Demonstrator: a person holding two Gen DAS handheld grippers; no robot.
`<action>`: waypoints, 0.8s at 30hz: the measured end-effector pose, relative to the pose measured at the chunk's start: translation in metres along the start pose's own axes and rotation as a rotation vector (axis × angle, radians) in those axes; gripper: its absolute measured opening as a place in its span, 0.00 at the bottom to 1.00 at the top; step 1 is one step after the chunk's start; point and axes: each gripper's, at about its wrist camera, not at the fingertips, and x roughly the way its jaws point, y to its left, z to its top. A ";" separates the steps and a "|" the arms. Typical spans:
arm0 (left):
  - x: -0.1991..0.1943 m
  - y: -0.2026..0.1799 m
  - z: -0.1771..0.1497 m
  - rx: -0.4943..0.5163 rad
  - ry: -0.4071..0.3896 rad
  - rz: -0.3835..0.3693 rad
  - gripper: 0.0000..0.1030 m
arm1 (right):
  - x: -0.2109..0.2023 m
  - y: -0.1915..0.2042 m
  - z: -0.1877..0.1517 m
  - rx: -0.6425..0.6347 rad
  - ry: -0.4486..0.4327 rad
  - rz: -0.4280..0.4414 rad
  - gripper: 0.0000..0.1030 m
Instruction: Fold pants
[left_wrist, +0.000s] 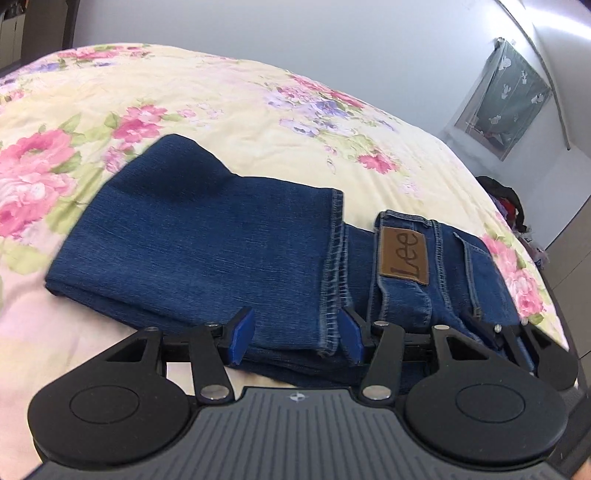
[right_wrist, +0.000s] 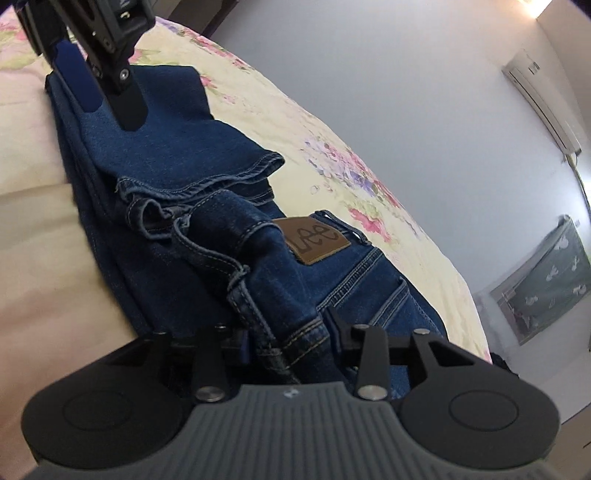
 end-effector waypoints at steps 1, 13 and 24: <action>0.003 -0.003 0.000 -0.012 0.010 -0.021 0.59 | -0.003 -0.002 0.000 0.033 0.003 0.000 0.44; 0.053 -0.039 -0.009 -0.170 0.146 -0.193 0.70 | -0.056 -0.079 -0.055 0.744 -0.035 0.048 0.57; 0.075 -0.037 -0.021 -0.450 0.249 -0.281 0.70 | -0.043 -0.104 -0.083 0.967 0.036 -0.007 0.41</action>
